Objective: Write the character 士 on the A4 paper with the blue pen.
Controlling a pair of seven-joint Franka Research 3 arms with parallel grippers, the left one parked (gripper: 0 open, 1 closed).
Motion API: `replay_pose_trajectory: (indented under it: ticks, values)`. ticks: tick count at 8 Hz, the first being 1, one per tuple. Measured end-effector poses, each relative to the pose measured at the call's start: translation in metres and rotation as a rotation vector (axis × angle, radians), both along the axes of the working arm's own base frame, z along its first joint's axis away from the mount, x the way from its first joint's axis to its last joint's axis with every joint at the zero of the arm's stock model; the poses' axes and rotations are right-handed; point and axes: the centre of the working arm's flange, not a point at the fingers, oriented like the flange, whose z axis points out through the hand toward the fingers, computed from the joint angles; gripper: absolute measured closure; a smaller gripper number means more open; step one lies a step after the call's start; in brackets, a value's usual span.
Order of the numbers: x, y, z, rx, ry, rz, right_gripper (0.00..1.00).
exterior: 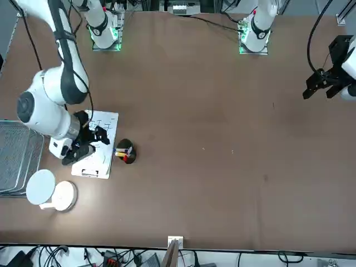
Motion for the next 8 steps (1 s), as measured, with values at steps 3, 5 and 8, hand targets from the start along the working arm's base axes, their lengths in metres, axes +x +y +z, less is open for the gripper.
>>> replay_pose_trajectory:
  ticks: [3, 5, 8]
  values:
    - [0.0, 0.007, -0.013, 0.057, 0.026, -0.033, 0.09]
    - [0.002, 0.006, -0.027, 0.054, 0.03, -0.032, 0.11]
    - [0.005, 0.006, -0.051, 0.052, 0.038, -0.02, 0.13]
